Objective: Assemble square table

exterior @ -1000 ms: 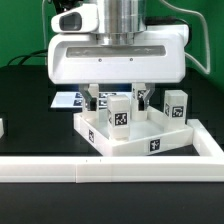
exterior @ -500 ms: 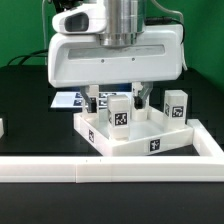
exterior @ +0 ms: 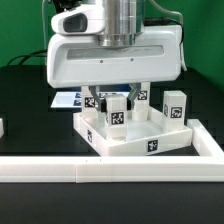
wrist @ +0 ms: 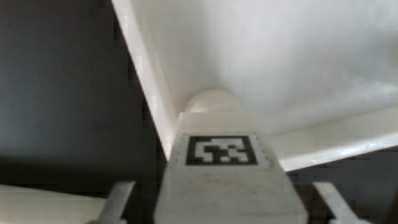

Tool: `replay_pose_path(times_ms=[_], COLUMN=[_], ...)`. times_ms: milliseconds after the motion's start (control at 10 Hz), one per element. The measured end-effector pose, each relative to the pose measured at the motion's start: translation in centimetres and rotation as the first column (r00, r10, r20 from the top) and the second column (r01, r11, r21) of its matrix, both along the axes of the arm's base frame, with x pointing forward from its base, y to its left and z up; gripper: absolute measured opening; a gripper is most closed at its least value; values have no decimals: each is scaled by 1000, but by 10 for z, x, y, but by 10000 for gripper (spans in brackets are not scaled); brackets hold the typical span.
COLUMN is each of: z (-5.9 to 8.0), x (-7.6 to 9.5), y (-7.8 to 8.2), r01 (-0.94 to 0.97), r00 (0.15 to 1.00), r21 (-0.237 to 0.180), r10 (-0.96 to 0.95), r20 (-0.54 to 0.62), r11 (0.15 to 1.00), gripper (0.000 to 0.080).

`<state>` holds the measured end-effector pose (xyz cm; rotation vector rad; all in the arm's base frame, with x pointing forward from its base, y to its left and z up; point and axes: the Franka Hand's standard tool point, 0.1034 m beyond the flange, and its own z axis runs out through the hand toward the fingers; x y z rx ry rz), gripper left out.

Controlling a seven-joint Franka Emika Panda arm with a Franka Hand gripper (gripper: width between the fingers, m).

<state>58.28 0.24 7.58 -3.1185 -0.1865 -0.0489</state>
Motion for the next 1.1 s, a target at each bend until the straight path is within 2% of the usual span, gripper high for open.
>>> replay_pose_path(times_ms=[200, 500, 800, 1100], z=[0, -1, -2, -3], x=[0, 0, -1, 0], y=[0, 1, 5, 8], r01=[64, 282, 579, 769], r00=[998, 959, 815, 639], r21=[3, 11, 24, 26], r10=[-64, -282, -578, -768], r20=[-1, -8, -30, -43], r11=[998, 959, 815, 638], gripper=[290, 290, 290, 290])
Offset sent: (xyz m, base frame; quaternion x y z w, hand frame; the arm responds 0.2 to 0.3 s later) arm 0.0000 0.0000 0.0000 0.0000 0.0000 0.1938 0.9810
